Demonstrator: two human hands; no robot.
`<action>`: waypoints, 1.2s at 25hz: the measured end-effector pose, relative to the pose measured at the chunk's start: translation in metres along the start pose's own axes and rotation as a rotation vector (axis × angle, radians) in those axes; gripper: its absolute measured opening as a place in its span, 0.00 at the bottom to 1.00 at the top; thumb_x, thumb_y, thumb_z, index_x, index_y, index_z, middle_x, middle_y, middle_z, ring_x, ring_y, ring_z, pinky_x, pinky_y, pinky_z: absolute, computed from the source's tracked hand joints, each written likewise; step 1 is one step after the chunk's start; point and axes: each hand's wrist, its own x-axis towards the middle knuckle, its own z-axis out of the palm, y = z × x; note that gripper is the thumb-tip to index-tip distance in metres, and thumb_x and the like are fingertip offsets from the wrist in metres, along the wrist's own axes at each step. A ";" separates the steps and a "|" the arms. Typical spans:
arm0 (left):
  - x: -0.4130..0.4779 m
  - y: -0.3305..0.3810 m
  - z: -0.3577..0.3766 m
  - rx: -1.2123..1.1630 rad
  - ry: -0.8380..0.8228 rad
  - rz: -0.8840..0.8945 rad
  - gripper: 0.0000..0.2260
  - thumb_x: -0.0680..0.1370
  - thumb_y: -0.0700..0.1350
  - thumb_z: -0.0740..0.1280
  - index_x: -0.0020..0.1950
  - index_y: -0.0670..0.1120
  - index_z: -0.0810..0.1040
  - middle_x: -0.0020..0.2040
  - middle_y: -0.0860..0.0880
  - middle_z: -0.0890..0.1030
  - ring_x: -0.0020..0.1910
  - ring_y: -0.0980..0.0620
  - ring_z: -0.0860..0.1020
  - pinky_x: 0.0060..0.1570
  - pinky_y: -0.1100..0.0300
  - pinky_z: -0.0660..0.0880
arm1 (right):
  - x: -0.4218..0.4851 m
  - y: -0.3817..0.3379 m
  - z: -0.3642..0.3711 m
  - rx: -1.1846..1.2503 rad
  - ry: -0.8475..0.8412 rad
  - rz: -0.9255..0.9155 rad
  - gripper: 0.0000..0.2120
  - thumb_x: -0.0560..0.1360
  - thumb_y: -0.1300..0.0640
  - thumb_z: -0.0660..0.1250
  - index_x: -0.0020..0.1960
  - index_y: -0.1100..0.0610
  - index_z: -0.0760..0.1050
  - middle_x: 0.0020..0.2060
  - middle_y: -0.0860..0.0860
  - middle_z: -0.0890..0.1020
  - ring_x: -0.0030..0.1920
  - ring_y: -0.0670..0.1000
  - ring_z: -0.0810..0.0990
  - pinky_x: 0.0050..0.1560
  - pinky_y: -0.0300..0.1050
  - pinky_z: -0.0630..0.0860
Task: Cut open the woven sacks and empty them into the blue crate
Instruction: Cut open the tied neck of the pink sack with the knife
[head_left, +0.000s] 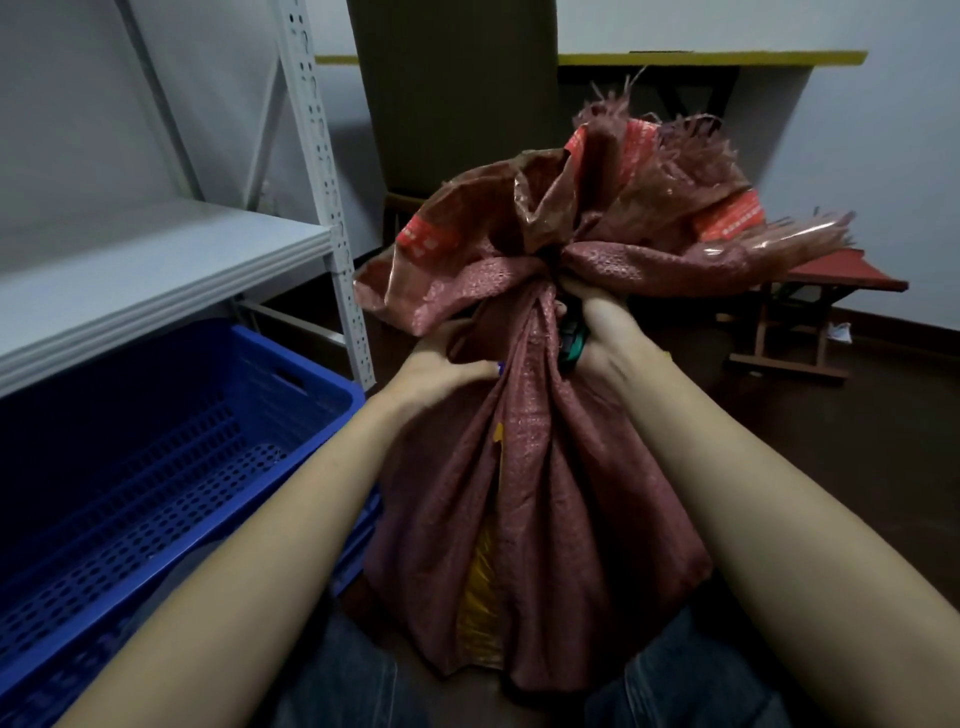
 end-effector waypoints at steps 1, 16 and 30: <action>-0.003 0.004 -0.003 -0.086 -0.021 -0.025 0.26 0.69 0.49 0.75 0.65 0.47 0.72 0.60 0.53 0.75 0.59 0.54 0.75 0.60 0.63 0.69 | -0.003 0.000 0.005 0.013 -0.025 0.032 0.17 0.79 0.55 0.61 0.32 0.56 0.68 0.17 0.48 0.69 0.19 0.45 0.69 0.28 0.36 0.75; -0.013 -0.018 -0.013 0.316 -0.238 -0.110 0.21 0.67 0.64 0.68 0.45 0.47 0.79 0.37 0.49 0.73 0.37 0.53 0.70 0.36 0.59 0.64 | 0.002 0.055 0.004 -0.383 0.063 0.296 0.20 0.80 0.57 0.58 0.29 0.58 0.67 0.12 0.48 0.67 0.12 0.43 0.65 0.18 0.30 0.65; 0.020 -0.005 0.010 -0.376 0.138 0.022 0.03 0.77 0.41 0.65 0.46 0.44 0.78 0.35 0.53 0.81 0.31 0.61 0.77 0.36 0.68 0.73 | 0.003 0.038 -0.021 -0.427 -0.223 0.371 0.13 0.74 0.46 0.66 0.37 0.54 0.74 0.21 0.47 0.72 0.19 0.42 0.66 0.25 0.31 0.65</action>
